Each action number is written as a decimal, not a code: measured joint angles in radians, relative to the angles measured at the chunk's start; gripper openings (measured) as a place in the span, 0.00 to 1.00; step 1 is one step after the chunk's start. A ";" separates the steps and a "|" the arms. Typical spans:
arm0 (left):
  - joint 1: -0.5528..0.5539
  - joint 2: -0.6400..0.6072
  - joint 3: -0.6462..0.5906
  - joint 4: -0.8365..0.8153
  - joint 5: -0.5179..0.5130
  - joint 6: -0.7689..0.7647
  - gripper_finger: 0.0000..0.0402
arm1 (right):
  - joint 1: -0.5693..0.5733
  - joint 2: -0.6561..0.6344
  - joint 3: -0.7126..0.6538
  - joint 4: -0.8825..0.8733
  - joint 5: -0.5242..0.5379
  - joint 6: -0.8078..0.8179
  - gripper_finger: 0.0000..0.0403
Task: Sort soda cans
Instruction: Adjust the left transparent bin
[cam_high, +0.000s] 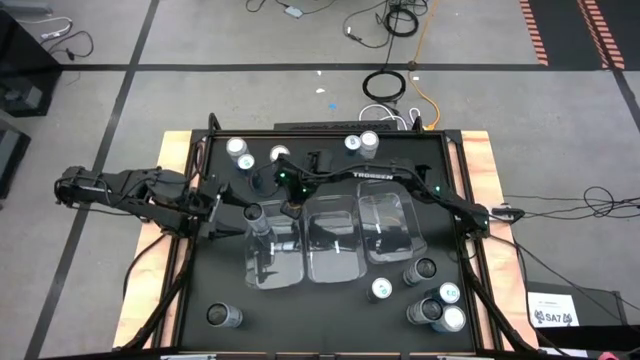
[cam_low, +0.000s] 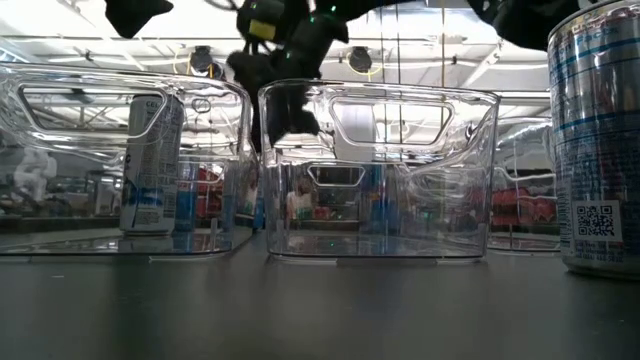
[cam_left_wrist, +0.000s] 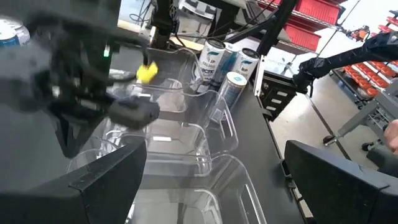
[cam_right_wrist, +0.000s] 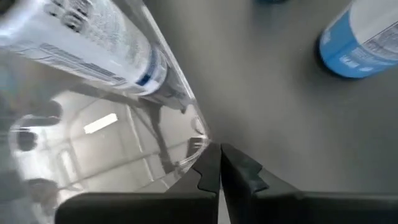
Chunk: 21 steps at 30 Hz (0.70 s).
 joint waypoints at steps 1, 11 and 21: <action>0.000 0.000 0.000 -0.001 0.000 0.000 0.97 | 0.000 0.006 0.000 0.002 0.010 -0.008 0.01; 0.000 0.000 0.000 -0.008 0.001 0.000 0.97 | -0.003 0.017 0.000 -0.042 -0.049 -0.010 0.00; 0.000 0.000 0.000 -0.008 0.001 0.008 0.97 | 0.014 0.017 0.000 -0.070 -0.122 -0.040 0.00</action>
